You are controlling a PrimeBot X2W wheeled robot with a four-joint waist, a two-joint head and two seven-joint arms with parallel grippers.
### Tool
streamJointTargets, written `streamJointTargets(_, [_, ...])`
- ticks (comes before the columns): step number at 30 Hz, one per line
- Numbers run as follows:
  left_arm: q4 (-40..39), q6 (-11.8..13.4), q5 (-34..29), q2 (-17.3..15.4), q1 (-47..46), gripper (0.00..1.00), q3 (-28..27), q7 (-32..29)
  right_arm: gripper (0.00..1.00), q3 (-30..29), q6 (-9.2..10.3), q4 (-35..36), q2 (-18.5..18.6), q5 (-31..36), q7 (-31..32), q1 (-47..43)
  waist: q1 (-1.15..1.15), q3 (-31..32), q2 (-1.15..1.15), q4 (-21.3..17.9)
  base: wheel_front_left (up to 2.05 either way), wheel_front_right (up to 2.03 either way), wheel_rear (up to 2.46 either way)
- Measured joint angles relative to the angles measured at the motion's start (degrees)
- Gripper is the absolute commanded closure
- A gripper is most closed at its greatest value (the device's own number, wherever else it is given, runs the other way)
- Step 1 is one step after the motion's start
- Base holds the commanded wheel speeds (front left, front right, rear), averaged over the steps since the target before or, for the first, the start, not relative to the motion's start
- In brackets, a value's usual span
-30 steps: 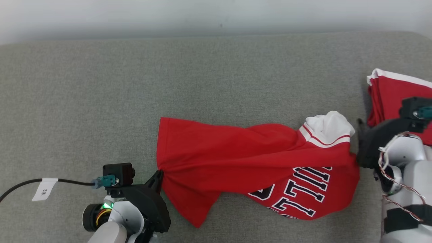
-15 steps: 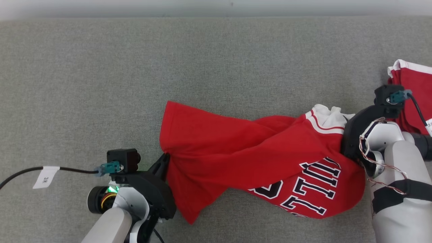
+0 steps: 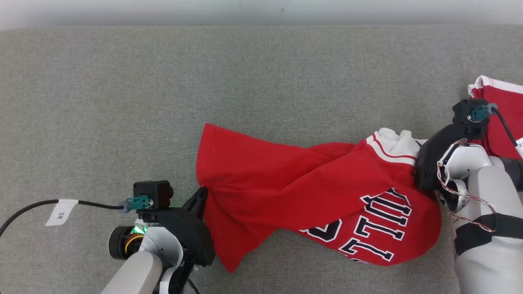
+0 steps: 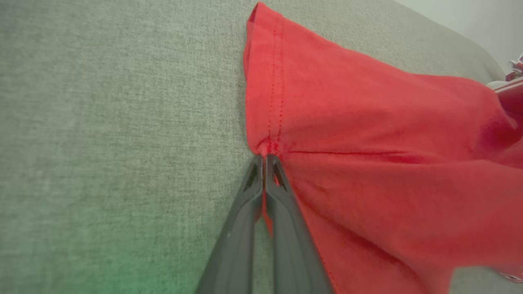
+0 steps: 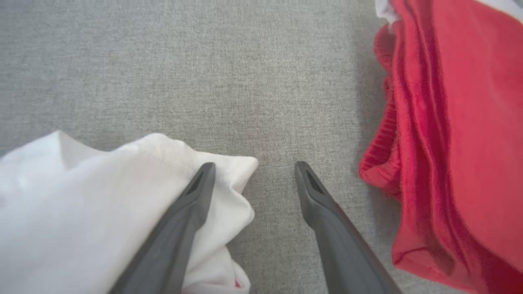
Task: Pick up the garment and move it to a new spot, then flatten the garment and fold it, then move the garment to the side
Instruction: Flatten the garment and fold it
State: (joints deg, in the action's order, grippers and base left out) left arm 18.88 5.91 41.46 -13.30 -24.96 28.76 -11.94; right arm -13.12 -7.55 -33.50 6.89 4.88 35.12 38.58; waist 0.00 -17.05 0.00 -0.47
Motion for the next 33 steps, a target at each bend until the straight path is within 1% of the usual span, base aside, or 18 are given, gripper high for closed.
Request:
streamJointTargets(5, [0.0,0.1,0.1,0.0,0.1,1.0,0.2,0.0,0.0,0.5,0.0,2.7,0.8,-0.5,2.5,0.0,0.0,0.4,0.0,-0.1,0.0,0.0,0.0])
streamJointTargets(12, [-0.3,0.1,0.2,0.0,0.2,1.0,0.5,-0.3,0.0,3.1,0.0,4.9,1.8,-1.1,10.7,0.1,0.0,0.3,0.0,0.1,0.0,0.0,0.0])
streamJointTargets(14, [-0.4,0.2,0.3,0.0,0.2,1.0,0.6,-0.3,0.09,3.1,0.0,5.1,2.4,-1.3,11.6,0.0,0.0,0.1,0.0,0.3,0.0,0.0,0.0])
streamJointTargets(15, [-0.5,0.2,0.3,0.0,0.2,1.0,0.7,-0.3,0.24,3.0,0.0,5.1,2.6,-1.1,12.1,0.0,0.0,-0.1,0.0,0.3,0.0,0.0,0.0])
streamJointTargets(16, [-0.5,0.1,0.3,0.0,0.1,1.0,0.8,-0.3,0.28,2.8,0.0,5.2,2.8,-0.9,12.6,0.0,0.0,-0.2,0.0,0.4,0.0,0.0,0.0])
streamJointTargets(17, [-0.5,0.1,0.3,0.0,0.1,1.0,0.9,-0.3,0.29,2.6,0.0,5.2,3.0,-0.6,13.2,0.0,0.0,-0.4,0.0,0.6,0.0,0.0,0.0])
streamJointTargets(19, [-0.6,0.1,0.3,0.2,0.0,1.0,1.0,-0.3,0.23,2.4,0.0,5.3,2.9,-0.4,14.3,-0.1,0.0,-0.6,0.0,0.8,0.0,0.0,0.0])
streamJointTargets(20, [-0.7,0.1,0.3,0.1,0.0,1.0,1.0,-0.3,0.22,2.5,0.0,5.4,2.9,-0.4,14.5,-0.2,0.0,-0.7,0.0,1.0,0.0,0.0,0.0])
streamJointTargets(23, [-0.7,-0.1,0.4,0.1,0.0,1.0,1.0,-0.3,0.27,2.4,0.0,5.8,2.9,-0.4,14.9,-0.4,0.0,-1.0,0.0,1.2,0.0,0.0,0.0])
streamJointTargets(24, [-0.7,-0.1,0.4,0.1,0.0,1.0,1.0,-0.3,0.22,2.4,0.0,5.8,2.9,-0.4,14.9,-0.4,0.0,-1.0,0.0,1.2,0.0,0.0,0.0])
streamJointTargets(26, [-0.7,-0.1,0.5,0.1,-0.1,1.0,1.0,-0.3,0.18,2.4,0.0,6.0,2.8,-0.4,15.1,-0.7,0.0,-1.1,0.0,1.4,0.0,0.0,0.0])
streamJointTargets(27, [-0.6,-0.1,0.5,0.1,-0.1,1.0,1.0,-0.3,0.2,2.3,0.0,6.1,2.8,-0.4,15.1,-0.7,0.0,-1.1,0.0,1.4,0.0,0.0,0.0])
streamJointTargets(28, [-0.6,-0.1,0.5,0.1,-0.1,1.0,1.0,-0.4,0.25,2.3,0.0,6.0,2.8,-0.5,15.3,-0.8,-0.01,-1.0,0.0,1.5,0.0,0.0,0.0])
streamJointTargets(29, [-0.6,-0.1,0.6,0.0,-0.2,1.0,1.0,-0.5,0.49,2.3,0.0,5.8,2.7,-0.8,15.4,-0.8,0.0,-1.0,0.0,1.6,0.0,0.0,0.0])
streamJointTargets(30, [-0.6,-0.1,0.6,-0.1,-0.2,1.0,1.0,-0.5,0.57,2.2,0.0,5.7,2.5,-0.9,15.6,-0.9,0.0,-1.0,0.0,1.6,0.0,0.0,0.0])
streamJointTargets(31, [-0.6,-0.1,0.6,-0.1,-0.2,1.0,1.1,-0.5,0.74,2.1,0.0,5.5,2.2,-1.2,15.7,-0.9,0.0,-1.0,0.0,1.7,0.0,0.0,0.0])
streamJointTargets(32, [-0.6,0.0,0.6,-0.1,-0.2,1.0,1.0,-0.5,0.82,2.1,0.0,5.3,2.1,-1.8,15.7,-0.9,0.0,-1.0,0.0,1.7,0.0,0.0,0.0])
streamJointTargets(33, [-0.6,0.1,0.6,-0.1,-0.2,1.0,1.0,-0.2,1.0,2.2,0.0,5.1,1.9,-2.5,15.4,-0.9,0.0,-1.0,0.0,1.7,0.0,0.0,0.0])
